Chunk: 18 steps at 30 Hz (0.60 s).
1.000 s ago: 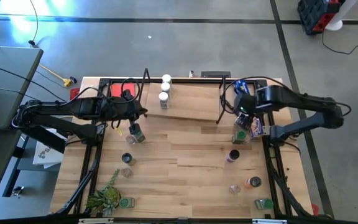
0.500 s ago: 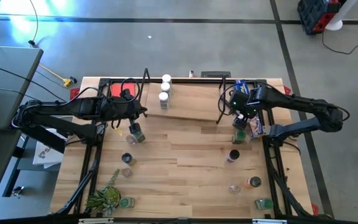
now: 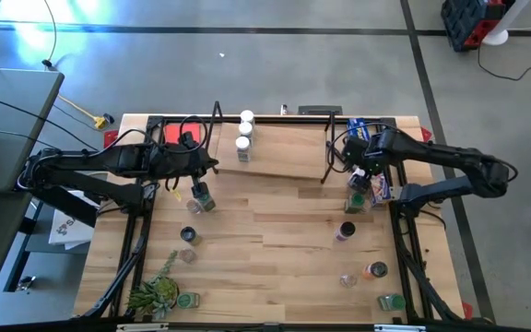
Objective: Shelf spices
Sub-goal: Put the white seasoning bottle on the shelf
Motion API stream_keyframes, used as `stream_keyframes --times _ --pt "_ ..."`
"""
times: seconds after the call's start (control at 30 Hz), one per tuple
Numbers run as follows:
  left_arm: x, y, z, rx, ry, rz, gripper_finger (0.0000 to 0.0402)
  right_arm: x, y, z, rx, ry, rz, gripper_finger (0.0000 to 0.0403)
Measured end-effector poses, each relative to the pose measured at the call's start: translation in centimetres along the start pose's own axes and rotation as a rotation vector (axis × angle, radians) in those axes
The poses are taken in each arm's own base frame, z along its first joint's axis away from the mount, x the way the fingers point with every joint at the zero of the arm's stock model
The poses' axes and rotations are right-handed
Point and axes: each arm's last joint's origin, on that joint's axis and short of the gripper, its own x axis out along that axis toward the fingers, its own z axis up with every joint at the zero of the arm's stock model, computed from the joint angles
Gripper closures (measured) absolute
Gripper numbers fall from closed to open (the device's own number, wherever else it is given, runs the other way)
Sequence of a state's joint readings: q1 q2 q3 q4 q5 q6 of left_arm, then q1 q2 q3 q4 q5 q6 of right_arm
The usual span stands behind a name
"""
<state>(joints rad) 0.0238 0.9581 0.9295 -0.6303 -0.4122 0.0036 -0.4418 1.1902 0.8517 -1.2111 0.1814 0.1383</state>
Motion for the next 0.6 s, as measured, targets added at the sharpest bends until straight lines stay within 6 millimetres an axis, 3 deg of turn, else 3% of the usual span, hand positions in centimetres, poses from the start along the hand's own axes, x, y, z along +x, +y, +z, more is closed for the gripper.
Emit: stream_keyframes --times 0.17,0.4,0.5,0.6 --pt "0.0 0.0 0.0 0.007 0.0 0.0 0.039 0.9 -0.2 0.4 0.003 -0.038 0.051 0.0121" --pt "0.0 0.0 0.0 0.007 0.0 0.0 0.039 0.8 -0.2 0.5 0.015 -0.048 0.06 0.021" --pt "0.0 0.0 0.0 0.008 0.0 0.0 0.039 -0.3 -0.1 0.4 0.021 -0.021 0.057 0.021" --pt "0.0 0.0 0.0 0.008 0.0 0.001 0.039 -3.0 -0.1 0.7 0.04 -0.038 0.048 0.021"
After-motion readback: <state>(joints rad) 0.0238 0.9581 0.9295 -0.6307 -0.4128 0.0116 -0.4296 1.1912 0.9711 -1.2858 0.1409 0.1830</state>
